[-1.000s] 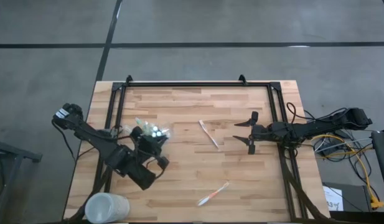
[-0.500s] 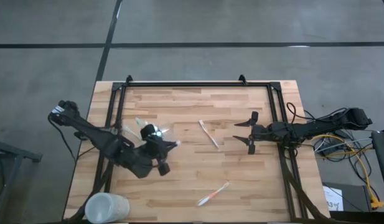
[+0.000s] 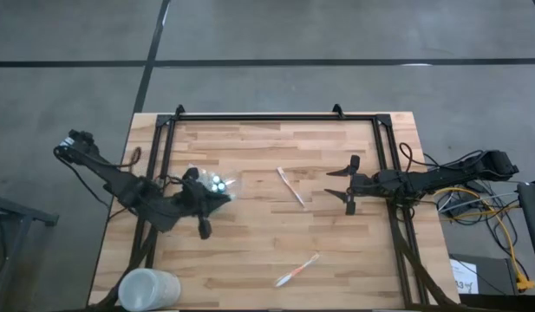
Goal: Pick & Place toothbrushing station
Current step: Put the green toothbrush into the transparent organizer
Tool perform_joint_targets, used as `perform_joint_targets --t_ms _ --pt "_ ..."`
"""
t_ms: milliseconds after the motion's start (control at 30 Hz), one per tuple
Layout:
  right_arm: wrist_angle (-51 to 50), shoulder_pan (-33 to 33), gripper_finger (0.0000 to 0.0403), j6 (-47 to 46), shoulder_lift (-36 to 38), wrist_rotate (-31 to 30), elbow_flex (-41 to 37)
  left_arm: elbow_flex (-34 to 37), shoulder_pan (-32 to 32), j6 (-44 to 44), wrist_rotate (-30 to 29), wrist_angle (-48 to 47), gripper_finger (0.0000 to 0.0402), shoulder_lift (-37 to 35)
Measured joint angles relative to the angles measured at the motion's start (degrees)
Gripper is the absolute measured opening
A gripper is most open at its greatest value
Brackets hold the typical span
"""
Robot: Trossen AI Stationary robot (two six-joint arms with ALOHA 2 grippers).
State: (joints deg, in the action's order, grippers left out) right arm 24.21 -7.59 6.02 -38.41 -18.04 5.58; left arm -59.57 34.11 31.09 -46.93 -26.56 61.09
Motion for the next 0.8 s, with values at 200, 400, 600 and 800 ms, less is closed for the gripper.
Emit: perform_joint_targets --t_ms 200,400,600,800 --pt "0.00 -0.01 0.0244 0.00 0.01 0.00 0.00 10.19 1.58 -0.43 -0.14 6.46 0.0014 -9.53" --pt "0.00 -0.01 0.0244 0.00 0.01 0.02 0.00 15.35 1.63 -3.01 -5.18 8.60 0.0014 -14.00" --pt "0.00 0.01 0.0244 0.00 -0.01 0.00 0.00 19.51 1.61 -5.46 -15.63 10.27 0.0014 -15.71" --pt "0.00 -0.01 0.0244 0.00 -0.01 0.00 0.00 24.22 1.61 0.18 -20.00 10.33 0.0014 -17.23"
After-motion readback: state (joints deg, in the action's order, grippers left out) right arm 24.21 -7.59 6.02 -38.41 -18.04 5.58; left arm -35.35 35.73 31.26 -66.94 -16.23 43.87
